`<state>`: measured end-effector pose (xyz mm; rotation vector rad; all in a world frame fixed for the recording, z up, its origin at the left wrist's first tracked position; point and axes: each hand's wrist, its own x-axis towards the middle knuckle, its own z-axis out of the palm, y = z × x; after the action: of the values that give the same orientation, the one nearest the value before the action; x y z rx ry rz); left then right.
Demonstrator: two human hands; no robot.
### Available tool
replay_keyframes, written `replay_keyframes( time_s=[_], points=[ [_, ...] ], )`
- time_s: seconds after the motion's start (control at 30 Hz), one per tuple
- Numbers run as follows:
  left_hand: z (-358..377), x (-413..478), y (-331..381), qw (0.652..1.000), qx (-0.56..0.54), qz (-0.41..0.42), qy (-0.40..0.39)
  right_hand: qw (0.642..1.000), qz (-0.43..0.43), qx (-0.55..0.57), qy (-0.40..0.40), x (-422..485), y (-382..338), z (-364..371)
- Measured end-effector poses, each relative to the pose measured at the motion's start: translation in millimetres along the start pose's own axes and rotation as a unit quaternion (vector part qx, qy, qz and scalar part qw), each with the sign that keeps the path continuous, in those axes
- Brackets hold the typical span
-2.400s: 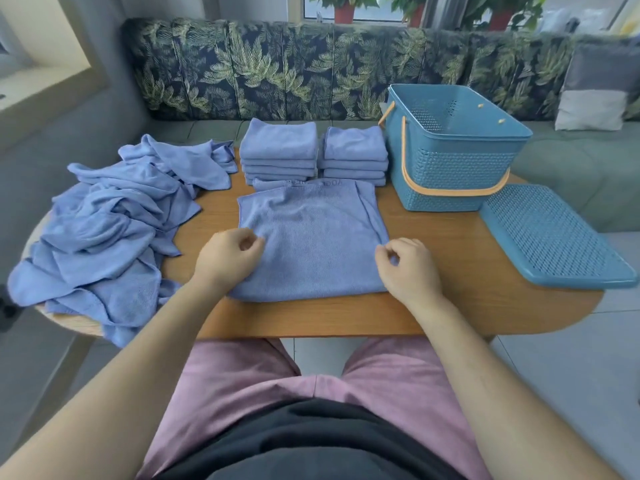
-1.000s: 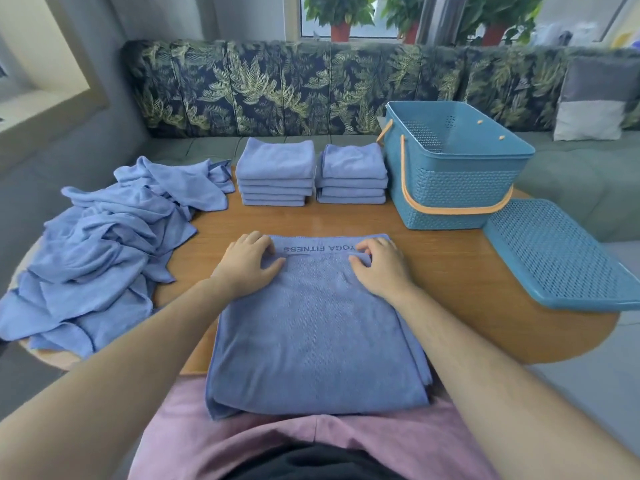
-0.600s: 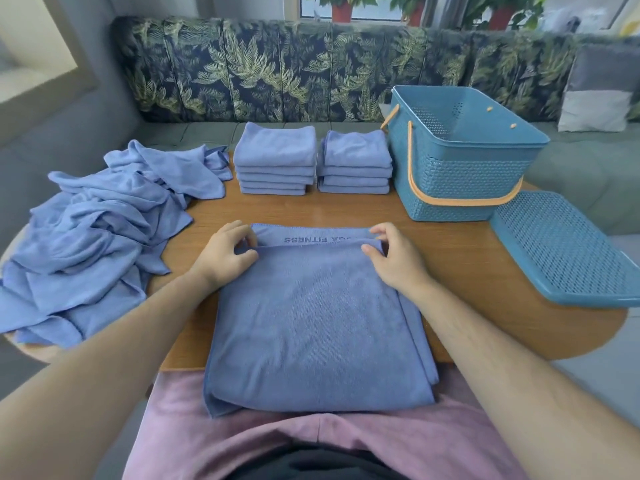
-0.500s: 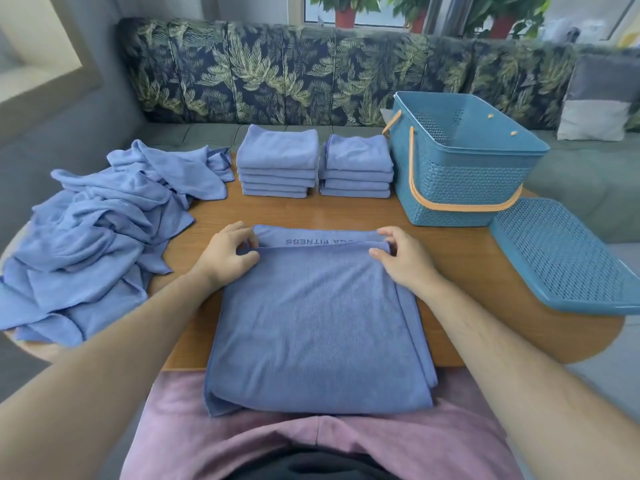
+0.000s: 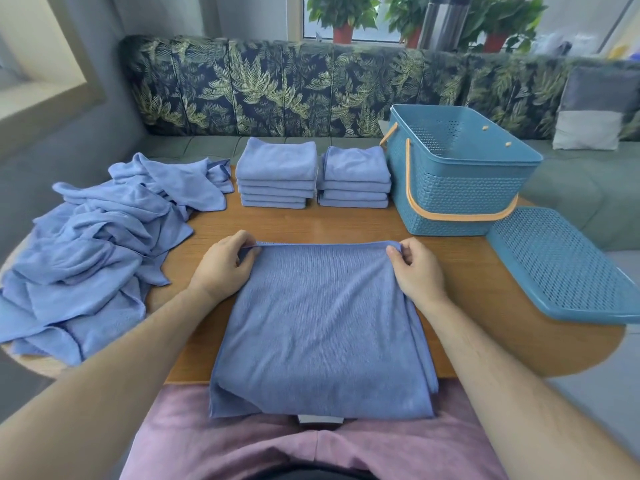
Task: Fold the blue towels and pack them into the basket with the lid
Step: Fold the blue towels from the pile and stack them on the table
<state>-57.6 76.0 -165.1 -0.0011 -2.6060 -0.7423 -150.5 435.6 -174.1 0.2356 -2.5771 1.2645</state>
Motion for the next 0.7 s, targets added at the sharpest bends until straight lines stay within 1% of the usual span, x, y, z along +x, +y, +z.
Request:
replay_keyframes(
  time_s=[0.1,0.2,0.4,0.7],
  points=[
    [1.5,-0.2,0.9,1.0,0.015,-0.021,0.007,0.998,-0.008,-0.059,0.011,-0.7,-2.7,1.1],
    [2.6,-0.5,2.4,0.999,0.026,-0.014,0.015,0.994,-0.018,-0.105,0.017,-1.9,-4.7,2.1],
    [4.2,2.4,-1.4,0.999,0.037,-0.012,-0.004,0.983,-0.053,-0.178,-0.003,-1.1,-3.1,6.8],
    [6.9,3.2,-6.9,0.999,0.028,0.014,-0.024,0.986,-0.083,-0.137,-0.048,0.3,0.8,7.9]
  ],
)
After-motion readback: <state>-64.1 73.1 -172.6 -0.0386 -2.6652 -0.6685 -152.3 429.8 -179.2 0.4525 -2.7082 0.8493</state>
